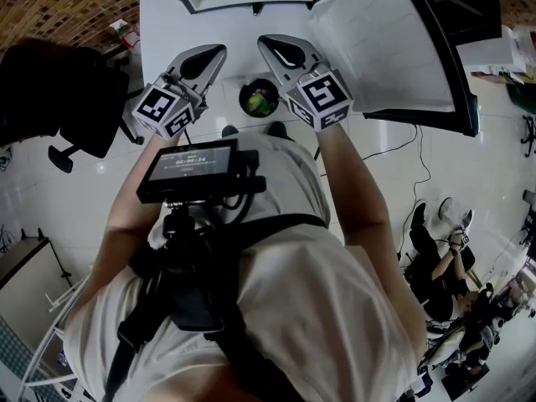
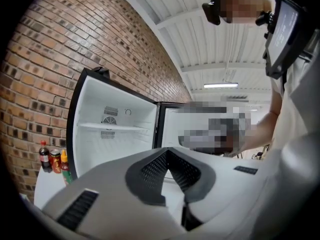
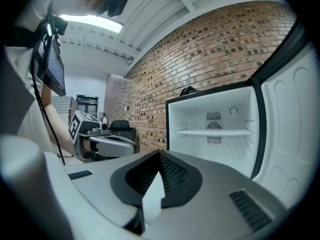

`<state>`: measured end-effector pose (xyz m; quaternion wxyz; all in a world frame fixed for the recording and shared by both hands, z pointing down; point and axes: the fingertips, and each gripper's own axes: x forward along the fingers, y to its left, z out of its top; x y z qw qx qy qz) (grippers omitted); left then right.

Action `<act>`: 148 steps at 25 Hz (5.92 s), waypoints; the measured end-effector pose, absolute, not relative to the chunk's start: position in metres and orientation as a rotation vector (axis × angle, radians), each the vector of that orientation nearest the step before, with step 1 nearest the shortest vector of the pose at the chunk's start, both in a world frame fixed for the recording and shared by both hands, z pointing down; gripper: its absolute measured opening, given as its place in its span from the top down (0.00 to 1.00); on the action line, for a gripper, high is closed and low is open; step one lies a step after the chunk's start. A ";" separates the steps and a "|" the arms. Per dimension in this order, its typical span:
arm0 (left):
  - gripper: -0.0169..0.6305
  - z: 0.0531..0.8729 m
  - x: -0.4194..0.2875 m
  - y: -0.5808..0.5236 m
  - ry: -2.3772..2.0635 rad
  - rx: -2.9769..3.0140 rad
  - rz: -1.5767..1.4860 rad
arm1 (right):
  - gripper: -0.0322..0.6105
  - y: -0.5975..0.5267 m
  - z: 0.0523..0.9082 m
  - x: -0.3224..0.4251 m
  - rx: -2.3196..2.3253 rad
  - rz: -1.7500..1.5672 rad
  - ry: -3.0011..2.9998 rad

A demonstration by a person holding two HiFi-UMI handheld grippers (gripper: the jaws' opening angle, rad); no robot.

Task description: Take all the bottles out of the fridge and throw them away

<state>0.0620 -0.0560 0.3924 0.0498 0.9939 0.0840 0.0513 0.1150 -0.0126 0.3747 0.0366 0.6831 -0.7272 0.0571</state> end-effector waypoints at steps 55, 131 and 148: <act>0.96 0.456 0.063 -0.122 -0.329 2.845 0.376 | 0.91 -0.145 0.559 0.210 1.457 0.158 -1.945; 0.96 0.474 -0.017 -0.079 0.194 2.866 0.342 | 0.95 -0.014 0.507 0.064 1.563 0.045 -1.642; 0.96 0.492 0.002 -0.049 0.064 2.861 0.504 | 0.95 0.018 0.618 0.050 1.301 0.215 -1.831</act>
